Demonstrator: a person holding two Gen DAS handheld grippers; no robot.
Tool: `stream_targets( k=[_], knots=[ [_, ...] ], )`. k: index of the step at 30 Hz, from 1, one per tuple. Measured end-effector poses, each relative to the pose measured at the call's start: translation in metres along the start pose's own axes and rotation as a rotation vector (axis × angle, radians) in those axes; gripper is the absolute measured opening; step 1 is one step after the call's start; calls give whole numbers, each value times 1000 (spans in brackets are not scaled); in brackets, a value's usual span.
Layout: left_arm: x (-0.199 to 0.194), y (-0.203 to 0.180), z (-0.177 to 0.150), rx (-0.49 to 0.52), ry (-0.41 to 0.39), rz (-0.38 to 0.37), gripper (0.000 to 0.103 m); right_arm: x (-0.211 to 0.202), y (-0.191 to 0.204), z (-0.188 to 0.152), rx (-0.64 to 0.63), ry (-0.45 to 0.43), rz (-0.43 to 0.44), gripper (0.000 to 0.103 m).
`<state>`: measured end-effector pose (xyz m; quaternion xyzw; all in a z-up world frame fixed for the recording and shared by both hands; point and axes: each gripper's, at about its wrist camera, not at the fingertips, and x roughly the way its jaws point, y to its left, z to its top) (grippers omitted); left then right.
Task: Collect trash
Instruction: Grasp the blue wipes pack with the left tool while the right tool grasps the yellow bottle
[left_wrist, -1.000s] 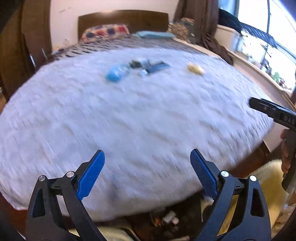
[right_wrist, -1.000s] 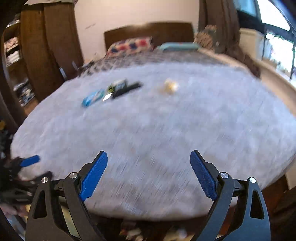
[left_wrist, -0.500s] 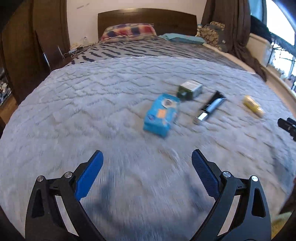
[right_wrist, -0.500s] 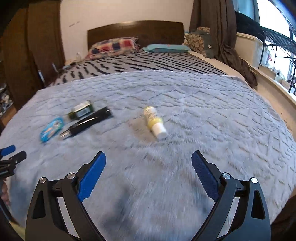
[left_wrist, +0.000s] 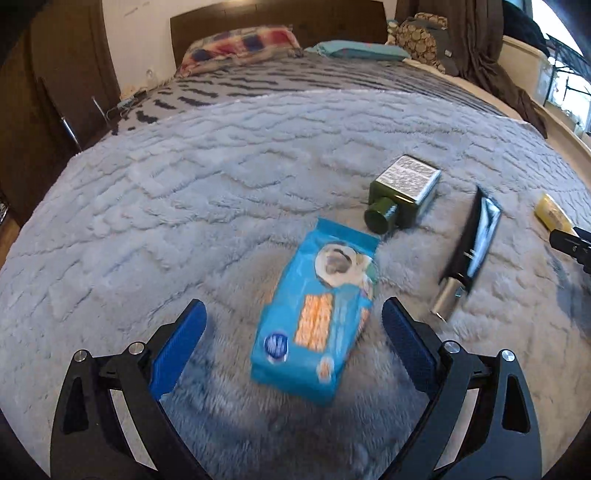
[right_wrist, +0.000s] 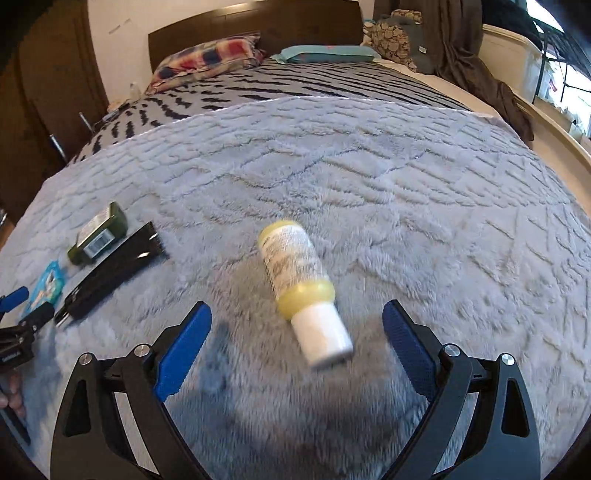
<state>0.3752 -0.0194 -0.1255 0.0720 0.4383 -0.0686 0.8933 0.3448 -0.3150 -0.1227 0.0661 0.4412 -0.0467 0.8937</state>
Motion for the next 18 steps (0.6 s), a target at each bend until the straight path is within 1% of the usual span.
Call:
stream_targets(
  k=[1, 2, 3, 5, 6, 7, 8, 10, 13, 18],
  knots=[
    [4, 0, 2, -3, 8, -1, 90, 2, 0, 3, -1, 1, -6, 93],
    [7, 0, 3, -6, 16, -2, 85, 5, 0, 4, -2, -1, -11, 93],
    [10, 1, 4, -11, 22, -3, 83, 7, 1, 6, -4, -1, -21, 91],
    [13, -2, 4, 0, 31, -5, 77, 13, 1, 9, -6, 11, -39, 78],
    [13, -3, 4, 9, 31, -5, 75, 15, 2, 9, -7, 16, -48, 74],
    [12, -6, 3, 20, 29, -7, 70, 16, 1, 10, -8, 16, -53, 65],
    [10, -8, 3, 35, 25, -12, 62, 15, 1, 10, -6, 11, -70, 51],
    [8, -12, 2, 54, 21, -41, 51, 12, 1, 10, -6, 5, -75, 35],
    [4, -14, -4, 56, 17, -33, 49, 5, 1, 4, -31, 4, -68, 34],
    [-12, -6, -18, 17, 17, -70, 42, -13, 3, -17, -73, 15, -39, 34]
  ],
)
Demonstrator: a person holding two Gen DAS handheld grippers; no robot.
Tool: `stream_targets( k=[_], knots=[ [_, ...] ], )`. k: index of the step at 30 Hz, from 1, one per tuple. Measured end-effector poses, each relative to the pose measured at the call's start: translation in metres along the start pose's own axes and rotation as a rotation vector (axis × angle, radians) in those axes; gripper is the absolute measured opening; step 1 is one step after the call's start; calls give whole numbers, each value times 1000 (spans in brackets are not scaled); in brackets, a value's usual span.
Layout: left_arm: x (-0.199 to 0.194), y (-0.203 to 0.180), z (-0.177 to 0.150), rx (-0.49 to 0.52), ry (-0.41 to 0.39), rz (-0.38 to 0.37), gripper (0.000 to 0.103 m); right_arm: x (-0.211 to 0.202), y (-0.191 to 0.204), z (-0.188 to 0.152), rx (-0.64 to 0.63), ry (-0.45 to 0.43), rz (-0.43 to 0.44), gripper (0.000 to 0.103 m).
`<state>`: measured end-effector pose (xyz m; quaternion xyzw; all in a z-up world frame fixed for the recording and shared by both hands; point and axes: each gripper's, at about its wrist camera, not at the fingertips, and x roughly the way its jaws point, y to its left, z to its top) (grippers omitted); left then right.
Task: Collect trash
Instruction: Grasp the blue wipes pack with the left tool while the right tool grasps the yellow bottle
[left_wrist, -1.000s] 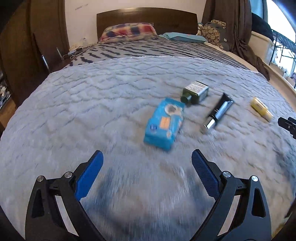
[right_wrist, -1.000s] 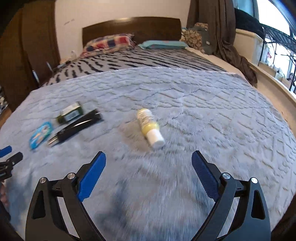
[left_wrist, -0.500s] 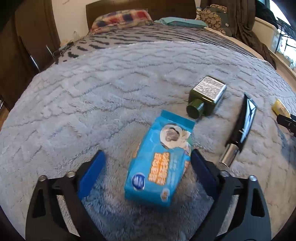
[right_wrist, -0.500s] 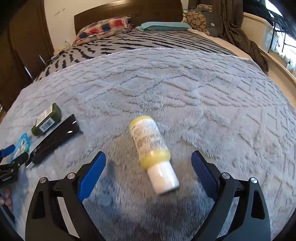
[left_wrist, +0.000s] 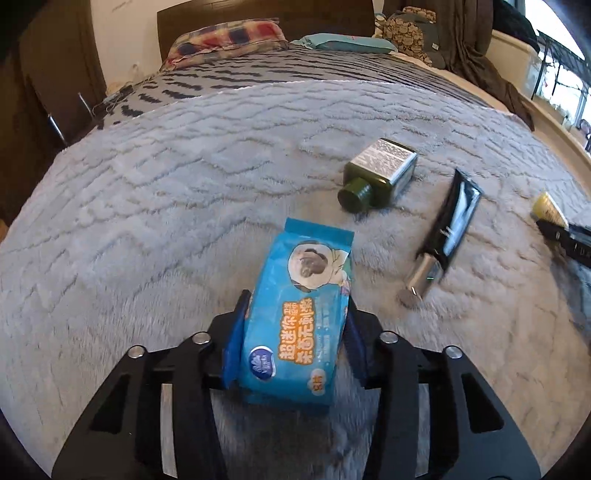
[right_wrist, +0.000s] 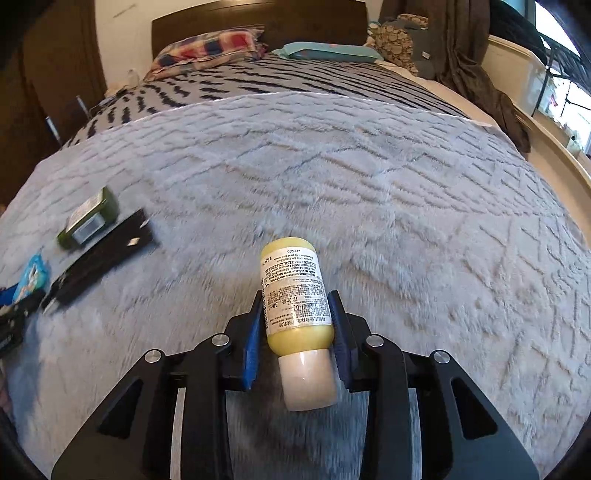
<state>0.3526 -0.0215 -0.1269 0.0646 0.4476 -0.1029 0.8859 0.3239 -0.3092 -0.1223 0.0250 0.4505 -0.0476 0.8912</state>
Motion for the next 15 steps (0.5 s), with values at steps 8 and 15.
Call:
stream_targets(
  k=[8, 15],
  knots=[
    [-46, 7, -40, -37, -54, -28, 37, -53, 19, -46, -76, -31, 74, 34],
    [-111, -7, -81, -8, -149, -43, 37, -135, 43, -98, -163, -138, 168, 34]
  ],
)
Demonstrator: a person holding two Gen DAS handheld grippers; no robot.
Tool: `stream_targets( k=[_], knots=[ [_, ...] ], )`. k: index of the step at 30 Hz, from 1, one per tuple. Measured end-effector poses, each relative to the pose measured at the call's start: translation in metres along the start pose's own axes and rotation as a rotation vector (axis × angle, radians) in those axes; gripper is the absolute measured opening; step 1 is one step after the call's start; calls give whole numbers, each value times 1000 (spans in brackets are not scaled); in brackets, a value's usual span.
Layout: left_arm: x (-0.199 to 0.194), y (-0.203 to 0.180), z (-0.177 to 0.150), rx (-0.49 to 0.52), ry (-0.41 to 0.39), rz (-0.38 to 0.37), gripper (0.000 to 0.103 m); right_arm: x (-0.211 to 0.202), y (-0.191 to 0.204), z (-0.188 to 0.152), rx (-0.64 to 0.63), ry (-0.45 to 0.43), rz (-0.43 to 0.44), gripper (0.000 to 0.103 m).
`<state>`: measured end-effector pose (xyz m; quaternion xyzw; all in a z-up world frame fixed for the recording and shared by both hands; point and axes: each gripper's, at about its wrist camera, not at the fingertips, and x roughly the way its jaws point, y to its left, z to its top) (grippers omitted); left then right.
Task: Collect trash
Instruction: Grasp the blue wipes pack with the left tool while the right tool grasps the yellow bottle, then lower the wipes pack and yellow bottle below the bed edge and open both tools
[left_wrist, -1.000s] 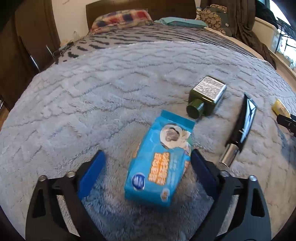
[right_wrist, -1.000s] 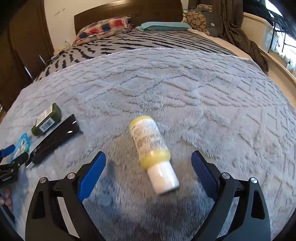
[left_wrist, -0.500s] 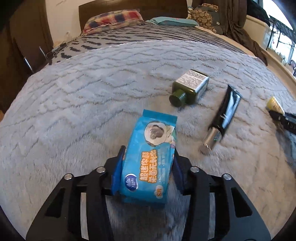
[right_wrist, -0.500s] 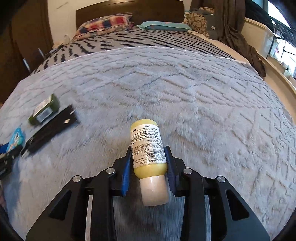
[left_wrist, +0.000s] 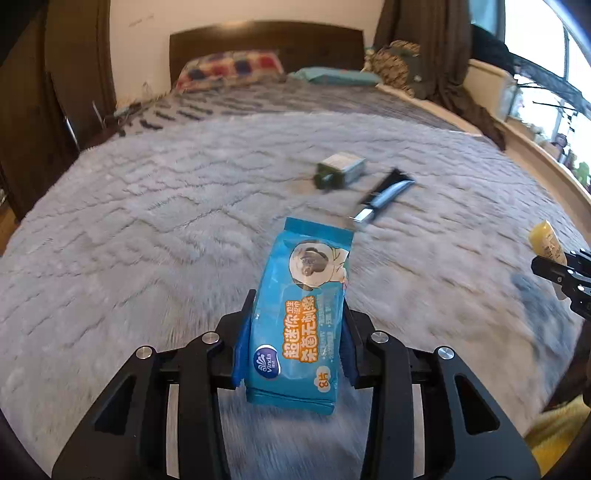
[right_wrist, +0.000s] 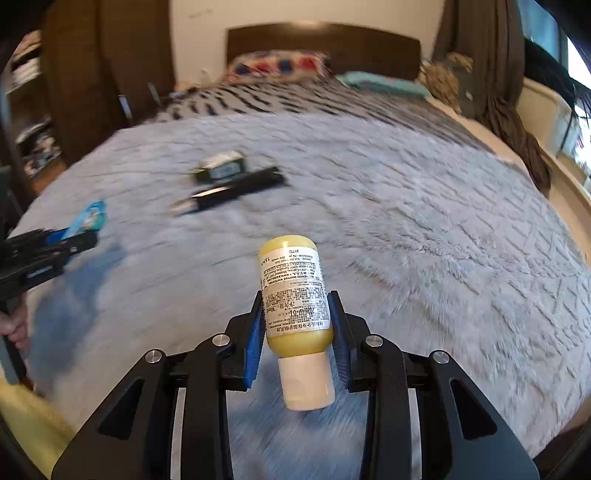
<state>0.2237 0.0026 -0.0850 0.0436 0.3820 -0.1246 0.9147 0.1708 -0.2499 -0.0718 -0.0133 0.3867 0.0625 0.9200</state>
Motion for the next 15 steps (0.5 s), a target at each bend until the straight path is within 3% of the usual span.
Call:
stream_targets(
  k=[7, 15],
  knots=[
    [-77, -39, -50, 70, -78, -40, 37, -61, 38, -46, -31, -85, 54, 34],
    [-122, -64, -118, 89, -94, -50, 37, -83, 60, -107, -22, -93, 44, 33]
  ],
)
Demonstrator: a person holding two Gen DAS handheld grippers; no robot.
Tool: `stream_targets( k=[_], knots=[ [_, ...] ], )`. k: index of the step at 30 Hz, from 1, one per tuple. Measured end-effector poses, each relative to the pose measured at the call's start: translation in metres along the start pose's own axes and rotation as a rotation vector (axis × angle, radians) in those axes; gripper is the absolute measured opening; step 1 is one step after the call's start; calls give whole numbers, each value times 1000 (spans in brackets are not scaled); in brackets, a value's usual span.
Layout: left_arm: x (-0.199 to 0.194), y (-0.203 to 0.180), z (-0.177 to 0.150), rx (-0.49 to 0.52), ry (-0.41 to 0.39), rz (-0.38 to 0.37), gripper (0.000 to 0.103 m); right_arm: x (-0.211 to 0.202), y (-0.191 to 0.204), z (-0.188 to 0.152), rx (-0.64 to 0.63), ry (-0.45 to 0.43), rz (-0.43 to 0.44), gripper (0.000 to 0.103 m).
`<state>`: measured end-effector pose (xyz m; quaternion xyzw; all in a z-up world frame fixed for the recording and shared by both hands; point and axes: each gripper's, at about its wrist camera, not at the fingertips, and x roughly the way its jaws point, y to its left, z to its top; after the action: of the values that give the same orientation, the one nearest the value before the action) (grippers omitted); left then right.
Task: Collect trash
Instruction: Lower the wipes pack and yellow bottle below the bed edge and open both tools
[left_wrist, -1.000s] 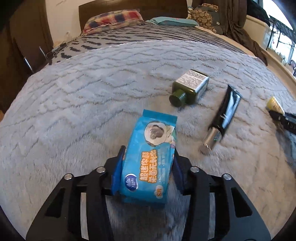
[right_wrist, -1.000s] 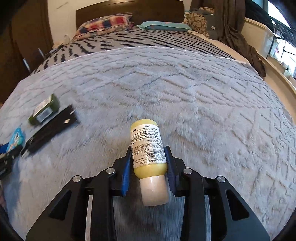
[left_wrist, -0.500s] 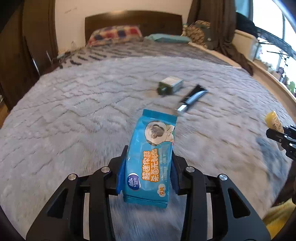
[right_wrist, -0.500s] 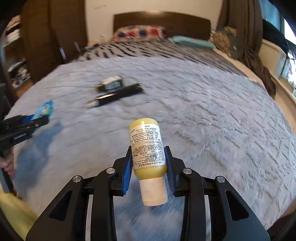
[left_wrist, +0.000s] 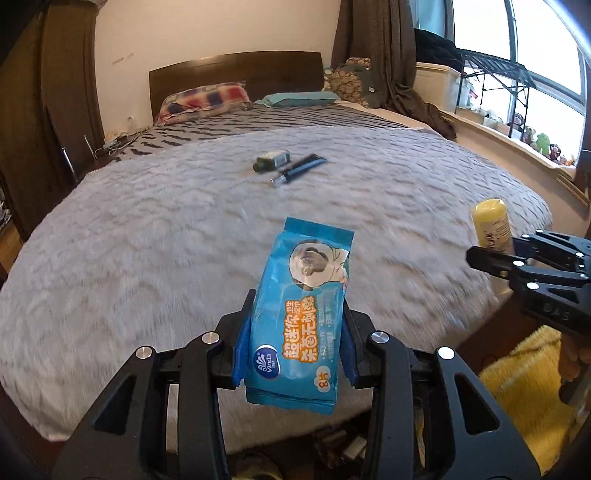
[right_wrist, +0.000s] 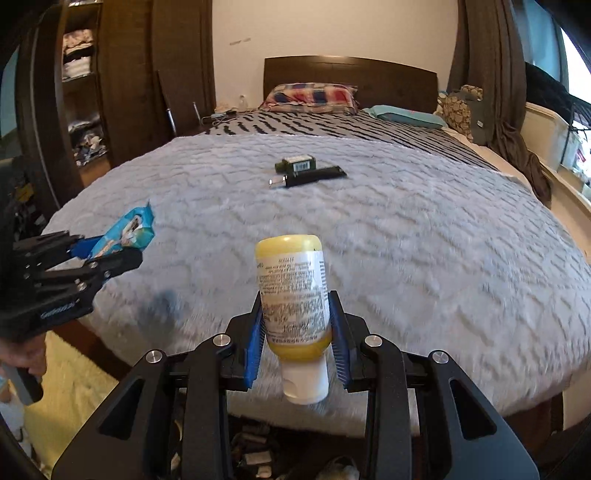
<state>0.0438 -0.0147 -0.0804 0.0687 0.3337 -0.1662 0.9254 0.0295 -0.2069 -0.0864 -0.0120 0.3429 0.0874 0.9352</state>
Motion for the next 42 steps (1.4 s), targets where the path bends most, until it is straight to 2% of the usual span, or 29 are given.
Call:
stream_targets(
  k=[7, 11, 14, 18, 23, 28, 33, 42],
  knots=[
    [1, -18, -60, -29, 77, -31, 37, -3, 14, -52, 26, 29, -26, 33],
    [15, -31, -90, -36, 156, -72, 37, 11, 19, -83, 89, 124, 34, 33],
    [29, -35, -110, -46, 229, -93, 37, 24, 25, -105, 103, 198, 48, 33],
    [48, -39, -134, -46, 318, -104, 37, 40, 21, -121, 149, 279, 95, 33],
    [72, -36, -152, -66, 398, -111, 37, 56, 17, -135, 164, 349, 75, 33],
    [96, -41, -174, -43, 482, -122, 37, 80, 16, -154, 191, 463, 119, 33],
    [107, -45, -185, -40, 529, -140, 37, 99, 19, -170, 198, 540, 148, 33],
    [114, -46, -193, -55, 553, -147, 40, 106, 31, -168, 178, 541, 163, 33]
  ],
)
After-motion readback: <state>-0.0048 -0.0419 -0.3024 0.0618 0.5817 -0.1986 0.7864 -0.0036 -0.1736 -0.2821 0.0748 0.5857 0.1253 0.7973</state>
